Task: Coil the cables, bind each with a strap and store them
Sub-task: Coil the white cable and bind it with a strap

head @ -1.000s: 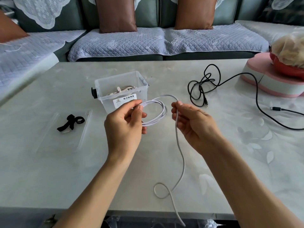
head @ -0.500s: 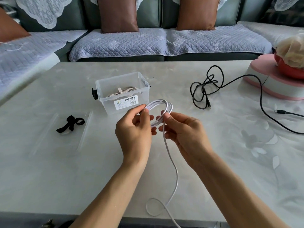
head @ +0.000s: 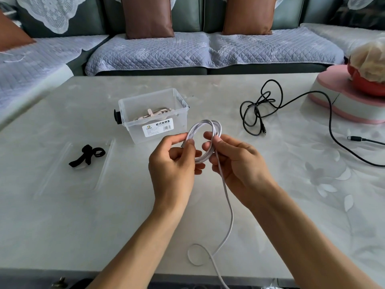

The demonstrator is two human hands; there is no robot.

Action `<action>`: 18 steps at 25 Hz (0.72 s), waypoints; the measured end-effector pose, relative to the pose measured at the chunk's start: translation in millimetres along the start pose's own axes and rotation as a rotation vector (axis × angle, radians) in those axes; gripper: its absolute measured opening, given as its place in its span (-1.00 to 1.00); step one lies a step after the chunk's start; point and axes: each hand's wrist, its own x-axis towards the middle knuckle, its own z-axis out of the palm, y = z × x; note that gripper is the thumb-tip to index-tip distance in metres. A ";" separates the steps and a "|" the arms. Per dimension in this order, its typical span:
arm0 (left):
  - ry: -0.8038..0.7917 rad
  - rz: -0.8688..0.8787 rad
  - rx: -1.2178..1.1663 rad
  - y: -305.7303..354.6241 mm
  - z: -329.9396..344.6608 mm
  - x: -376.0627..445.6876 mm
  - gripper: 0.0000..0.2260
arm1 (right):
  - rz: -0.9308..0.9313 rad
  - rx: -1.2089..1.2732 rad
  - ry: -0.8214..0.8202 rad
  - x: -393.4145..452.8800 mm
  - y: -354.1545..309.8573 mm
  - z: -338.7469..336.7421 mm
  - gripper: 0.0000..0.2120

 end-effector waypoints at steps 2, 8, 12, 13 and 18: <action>-0.081 -0.126 -0.058 4.3 -1.0 3.0 -0.83 | 0.014 0.012 0.001 2.5 -1.9 -4.5 -0.81; -0.424 -0.303 -0.015 15.6 -21.2 16.3 -0.86 | 0.029 -0.266 -0.095 2.0 -11.7 -15.9 -0.82; -0.438 -0.121 0.255 13.4 -20.5 20.8 -0.64 | 0.038 -0.455 -0.173 -2.5 -14.1 -14.7 -0.82; -0.459 -0.091 0.285 12.0 -20.3 20.6 -0.63 | 0.033 -0.476 -0.171 -3.1 -13.8 -14.7 -0.82; -0.487 0.012 0.403 3.2 -20.2 19.1 -0.69 | -0.010 -0.528 -0.099 -4.0 -8.8 -12.6 -0.82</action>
